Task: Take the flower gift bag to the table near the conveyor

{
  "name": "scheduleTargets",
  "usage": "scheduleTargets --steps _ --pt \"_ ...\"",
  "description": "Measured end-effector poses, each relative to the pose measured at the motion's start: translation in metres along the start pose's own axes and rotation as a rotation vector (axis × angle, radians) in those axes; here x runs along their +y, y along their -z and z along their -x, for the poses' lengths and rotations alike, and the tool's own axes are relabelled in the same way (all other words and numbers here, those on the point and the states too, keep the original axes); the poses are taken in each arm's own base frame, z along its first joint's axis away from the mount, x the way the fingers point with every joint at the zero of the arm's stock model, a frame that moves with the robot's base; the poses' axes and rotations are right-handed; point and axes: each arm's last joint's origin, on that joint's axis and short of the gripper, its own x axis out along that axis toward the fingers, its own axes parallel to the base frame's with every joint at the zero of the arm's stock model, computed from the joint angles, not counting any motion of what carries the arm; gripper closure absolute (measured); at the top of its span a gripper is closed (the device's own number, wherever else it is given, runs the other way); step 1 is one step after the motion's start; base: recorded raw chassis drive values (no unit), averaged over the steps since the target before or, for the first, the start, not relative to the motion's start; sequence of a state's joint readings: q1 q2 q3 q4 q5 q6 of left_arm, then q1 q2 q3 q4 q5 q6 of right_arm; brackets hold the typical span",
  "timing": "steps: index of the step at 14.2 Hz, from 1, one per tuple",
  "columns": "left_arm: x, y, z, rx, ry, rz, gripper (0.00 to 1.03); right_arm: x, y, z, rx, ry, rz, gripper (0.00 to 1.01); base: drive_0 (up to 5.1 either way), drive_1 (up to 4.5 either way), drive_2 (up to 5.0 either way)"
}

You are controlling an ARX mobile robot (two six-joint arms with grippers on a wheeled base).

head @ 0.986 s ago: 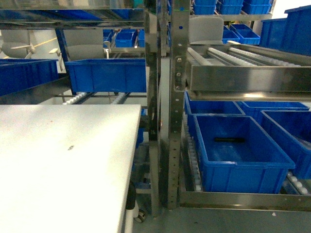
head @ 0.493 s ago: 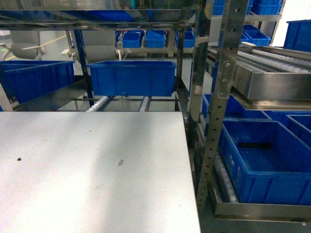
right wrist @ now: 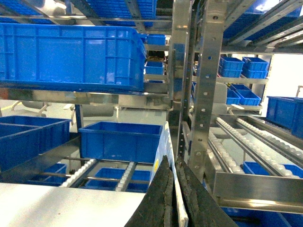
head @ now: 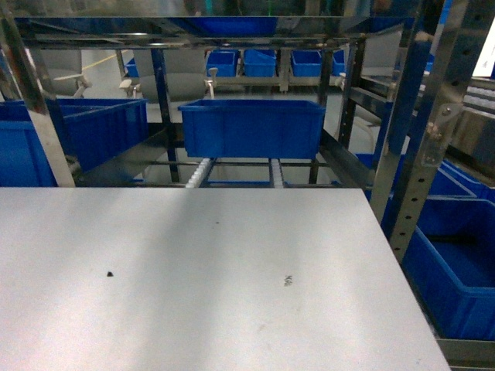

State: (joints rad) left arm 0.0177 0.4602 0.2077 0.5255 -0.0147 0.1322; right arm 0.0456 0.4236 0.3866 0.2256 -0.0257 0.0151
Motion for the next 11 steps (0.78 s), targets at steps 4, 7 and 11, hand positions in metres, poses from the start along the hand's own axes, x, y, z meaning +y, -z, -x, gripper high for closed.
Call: scheduleTargets --steps 4,7,11 --pt "0.0000 -0.0002 0.0000 -0.002 0.000 0.000 1.01 0.0000 0.0001 0.0000 0.001 0.000 0.000 0.99 -5.0 2.50 2.5" --pt "0.0000 -0.0003 0.0000 -0.003 0.000 0.000 1.01 0.0000 0.0000 -0.0001 0.000 0.000 0.000 0.99 -4.9 2.57 2.6" --pt "0.0000 -0.0002 0.0000 -0.002 0.000 0.000 1.01 0.0000 0.0000 0.0000 0.000 0.000 0.000 0.99 -5.0 2.42 2.4"
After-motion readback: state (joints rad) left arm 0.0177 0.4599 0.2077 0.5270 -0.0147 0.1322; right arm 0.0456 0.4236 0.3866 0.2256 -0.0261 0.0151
